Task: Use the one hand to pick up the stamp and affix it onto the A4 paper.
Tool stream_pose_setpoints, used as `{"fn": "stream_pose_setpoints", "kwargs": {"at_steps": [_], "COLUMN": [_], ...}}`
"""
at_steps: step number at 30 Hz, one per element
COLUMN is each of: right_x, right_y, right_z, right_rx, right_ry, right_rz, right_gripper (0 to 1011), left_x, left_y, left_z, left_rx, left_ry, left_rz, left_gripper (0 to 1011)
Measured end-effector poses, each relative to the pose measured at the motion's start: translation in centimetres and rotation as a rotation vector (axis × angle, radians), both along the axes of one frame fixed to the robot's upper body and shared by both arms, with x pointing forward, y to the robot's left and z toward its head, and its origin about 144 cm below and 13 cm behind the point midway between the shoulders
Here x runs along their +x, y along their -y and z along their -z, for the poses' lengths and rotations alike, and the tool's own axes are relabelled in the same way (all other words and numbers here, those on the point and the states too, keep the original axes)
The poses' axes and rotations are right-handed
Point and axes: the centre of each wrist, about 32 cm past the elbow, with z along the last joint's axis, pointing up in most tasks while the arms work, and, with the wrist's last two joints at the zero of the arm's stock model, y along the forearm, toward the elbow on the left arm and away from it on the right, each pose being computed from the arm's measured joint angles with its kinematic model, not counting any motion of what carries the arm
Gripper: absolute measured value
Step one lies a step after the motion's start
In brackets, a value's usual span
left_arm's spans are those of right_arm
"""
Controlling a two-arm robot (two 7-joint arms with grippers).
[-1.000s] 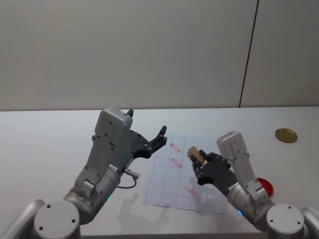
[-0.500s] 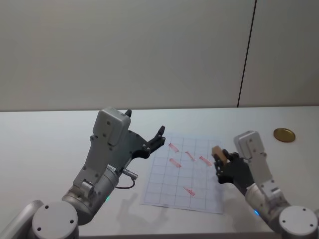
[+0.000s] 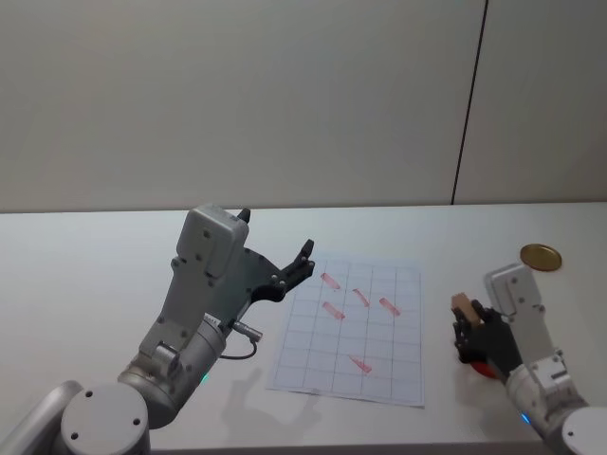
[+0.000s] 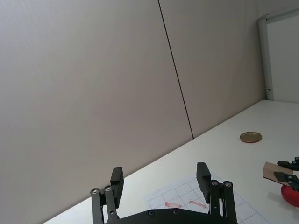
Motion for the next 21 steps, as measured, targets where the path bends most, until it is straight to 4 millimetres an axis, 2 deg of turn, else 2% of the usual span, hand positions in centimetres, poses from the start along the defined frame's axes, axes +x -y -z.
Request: {"fn": "stream_pose_setpoints", "kwargs": {"at_steps": [10,21], "right_x": [-0.2,0.2], "right_y": [1.7,2.6], "right_z": [1.3,2.4], "right_rx": [-0.006,0.026], "right_ry": [-0.023,-0.047], "right_rz": [0.040,0.031], "right_gripper": [219,219], "left_x": [0.0,0.0], "left_y": [0.0,0.0], "left_z": [0.0,0.0], "left_rx": [0.000,0.000], "left_ry": [0.000,0.000], "left_rz": [0.000,0.000], "left_gripper": [993,993]}}
